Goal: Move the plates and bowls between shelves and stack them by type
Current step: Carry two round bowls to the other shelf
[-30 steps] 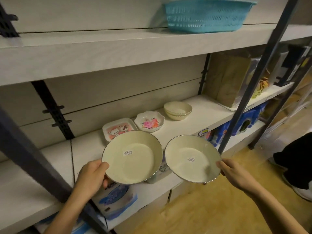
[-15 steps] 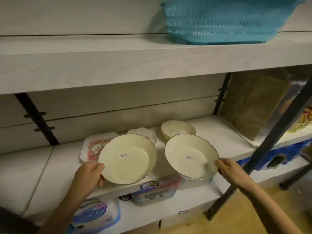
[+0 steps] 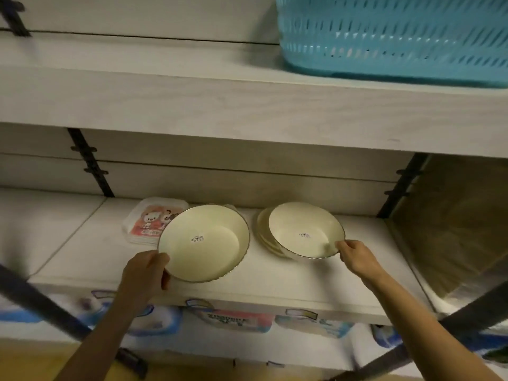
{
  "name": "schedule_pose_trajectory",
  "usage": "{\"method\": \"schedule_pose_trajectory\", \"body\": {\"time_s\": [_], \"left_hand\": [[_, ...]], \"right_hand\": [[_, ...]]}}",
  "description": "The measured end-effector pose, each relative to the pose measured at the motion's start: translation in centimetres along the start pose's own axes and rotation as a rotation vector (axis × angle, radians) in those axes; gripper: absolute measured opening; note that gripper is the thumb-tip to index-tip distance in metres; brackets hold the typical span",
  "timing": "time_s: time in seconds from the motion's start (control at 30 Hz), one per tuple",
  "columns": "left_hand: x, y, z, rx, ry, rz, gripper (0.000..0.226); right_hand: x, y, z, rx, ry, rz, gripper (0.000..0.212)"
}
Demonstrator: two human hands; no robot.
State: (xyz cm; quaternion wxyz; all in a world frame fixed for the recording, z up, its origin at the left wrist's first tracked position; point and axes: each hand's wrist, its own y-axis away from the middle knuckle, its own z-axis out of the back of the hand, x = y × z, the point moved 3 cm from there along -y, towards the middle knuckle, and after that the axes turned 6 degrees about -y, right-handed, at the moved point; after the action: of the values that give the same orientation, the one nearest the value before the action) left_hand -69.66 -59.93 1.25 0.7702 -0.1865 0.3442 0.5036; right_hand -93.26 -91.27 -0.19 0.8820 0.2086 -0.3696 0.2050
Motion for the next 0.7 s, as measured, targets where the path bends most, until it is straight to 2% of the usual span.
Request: {"method": "schedule_pose_trajectory", "body": {"time_s": [0.17,0.27,0.4,0.5,0.7], "left_hand": [[-0.6,0.3,0.4,-0.061,-0.037,0.004,0.042],[-0.9,0.2,0.4,-0.067,-0.051,-0.014,0.041],[-1.4,-0.4,-0.1,-0.041,-0.056,-0.003,0.041],[-2.5,-1.1,-1.1,-0.005,-0.031,-0.016,0.043],[-5.2,-3.7,-5.5,0.094,0.056,-0.038,0.042]], "right_hand": [[0.9,-3.4,-1.9,0.048,0.048,0.012,0.038],[0.6,-4.7,-3.1,0.093,0.105,-0.004,0.047],[0.3,-5.8,-4.0,0.184,0.270,-0.044,0.050],[0.1,-5.7,-3.6,0.175,0.372,-0.077,0.053],[-1.2,-4.6,-1.7,0.197,0.355,-0.011,0.058]]}}
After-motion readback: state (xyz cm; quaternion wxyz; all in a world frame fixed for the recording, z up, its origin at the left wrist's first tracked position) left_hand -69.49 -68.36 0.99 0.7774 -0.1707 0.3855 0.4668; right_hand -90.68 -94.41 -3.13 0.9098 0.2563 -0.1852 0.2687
